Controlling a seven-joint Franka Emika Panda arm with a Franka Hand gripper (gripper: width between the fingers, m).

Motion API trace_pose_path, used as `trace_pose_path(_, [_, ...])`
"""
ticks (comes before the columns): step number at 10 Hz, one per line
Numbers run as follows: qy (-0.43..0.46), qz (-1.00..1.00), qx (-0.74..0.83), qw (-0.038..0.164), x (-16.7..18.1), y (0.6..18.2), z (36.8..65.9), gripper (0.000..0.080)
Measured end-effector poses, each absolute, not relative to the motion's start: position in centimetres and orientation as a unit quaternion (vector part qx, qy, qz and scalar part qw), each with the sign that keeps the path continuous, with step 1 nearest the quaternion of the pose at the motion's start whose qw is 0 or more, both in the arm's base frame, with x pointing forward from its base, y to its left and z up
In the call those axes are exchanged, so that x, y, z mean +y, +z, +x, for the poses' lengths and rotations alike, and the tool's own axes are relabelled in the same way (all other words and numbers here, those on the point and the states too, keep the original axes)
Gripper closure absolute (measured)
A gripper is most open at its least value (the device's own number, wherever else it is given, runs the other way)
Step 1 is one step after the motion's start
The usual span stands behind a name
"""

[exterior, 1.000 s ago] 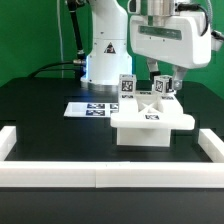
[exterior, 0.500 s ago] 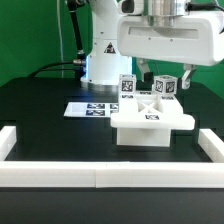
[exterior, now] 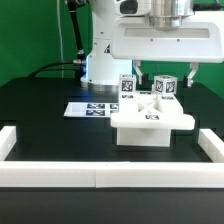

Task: Assemble chair

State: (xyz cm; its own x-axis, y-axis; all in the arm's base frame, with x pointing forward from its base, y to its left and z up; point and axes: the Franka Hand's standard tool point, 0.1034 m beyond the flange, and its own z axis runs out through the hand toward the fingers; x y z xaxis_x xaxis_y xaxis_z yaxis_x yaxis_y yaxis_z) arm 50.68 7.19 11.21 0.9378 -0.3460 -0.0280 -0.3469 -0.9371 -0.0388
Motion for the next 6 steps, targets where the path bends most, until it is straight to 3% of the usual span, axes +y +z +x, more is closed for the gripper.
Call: trace_pose_path(6, [0.002,-1.000,-0.021,0.012,7.27,11.01,50.54,0.0150])
